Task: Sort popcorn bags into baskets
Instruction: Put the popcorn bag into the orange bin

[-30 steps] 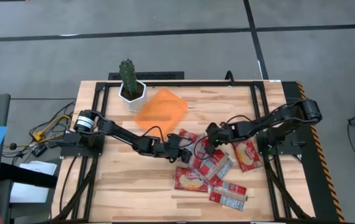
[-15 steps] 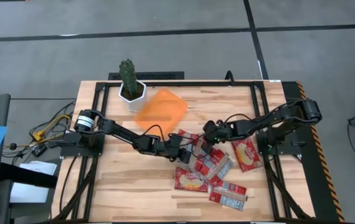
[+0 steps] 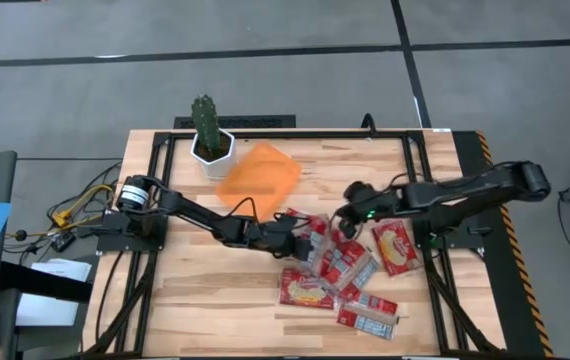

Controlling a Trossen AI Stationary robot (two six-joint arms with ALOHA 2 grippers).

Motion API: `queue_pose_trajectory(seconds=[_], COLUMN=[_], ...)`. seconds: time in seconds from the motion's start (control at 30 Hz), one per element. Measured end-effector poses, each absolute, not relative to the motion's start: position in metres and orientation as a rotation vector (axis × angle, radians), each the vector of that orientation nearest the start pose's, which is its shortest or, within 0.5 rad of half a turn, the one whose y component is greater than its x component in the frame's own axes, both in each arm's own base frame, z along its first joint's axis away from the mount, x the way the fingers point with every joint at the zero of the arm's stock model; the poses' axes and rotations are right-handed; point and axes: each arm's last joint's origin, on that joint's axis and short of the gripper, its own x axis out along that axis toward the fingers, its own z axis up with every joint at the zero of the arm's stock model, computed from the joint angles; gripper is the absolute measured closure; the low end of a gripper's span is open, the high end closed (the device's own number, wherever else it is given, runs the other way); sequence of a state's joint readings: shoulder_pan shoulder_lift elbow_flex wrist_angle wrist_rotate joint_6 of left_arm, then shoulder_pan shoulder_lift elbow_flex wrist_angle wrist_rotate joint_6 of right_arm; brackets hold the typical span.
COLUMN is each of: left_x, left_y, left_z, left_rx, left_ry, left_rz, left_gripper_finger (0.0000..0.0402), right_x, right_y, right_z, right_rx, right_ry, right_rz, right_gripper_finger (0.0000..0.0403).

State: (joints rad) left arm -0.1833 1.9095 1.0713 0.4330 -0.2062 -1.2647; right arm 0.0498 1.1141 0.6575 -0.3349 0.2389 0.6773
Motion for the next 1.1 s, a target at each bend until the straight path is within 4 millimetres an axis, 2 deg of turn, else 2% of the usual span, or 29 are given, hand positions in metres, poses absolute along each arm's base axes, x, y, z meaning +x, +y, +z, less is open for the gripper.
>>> queue_pose_trajectory(seconds=[0.23,0.4,0.57,0.73,0.83,1.1], left_x=[0.407,0.403,0.389,0.367,0.354,0.341], left_y=[-0.059,-0.045,-0.028,-0.011,0.002,0.031], left_z=[0.204,0.226,0.255,0.277,0.279,0.254], left_rx=[-1.170,-1.170,-1.117,-1.021,-1.016,-1.092], left_ry=[0.237,0.132,-0.046,-0.208,-0.227,-0.185], left_rz=[0.231,0.289,0.466,0.769,0.915,1.132], left_gripper_finger=[0.0401,0.0401,0.0401,0.0401,0.0401,0.0401], right_x=[0.179,0.160,0.153,0.153,0.155,0.159], right_y=[-0.001,-0.004,-0.006,-0.007,-0.007,-0.007], right_z=[0.250,0.259,0.260,0.258,0.257,0.252], right_rx=[0.537,0.522,0.507,0.471,0.437,0.399], right_ry=[0.548,0.509,0.511,0.529,0.544,0.579], right_rz=[-0.508,-0.560,-0.588,-0.606,-0.602,-0.608], right_gripper_finger=[0.0332,0.0333,0.0333,0.0333,0.0333,0.0333])
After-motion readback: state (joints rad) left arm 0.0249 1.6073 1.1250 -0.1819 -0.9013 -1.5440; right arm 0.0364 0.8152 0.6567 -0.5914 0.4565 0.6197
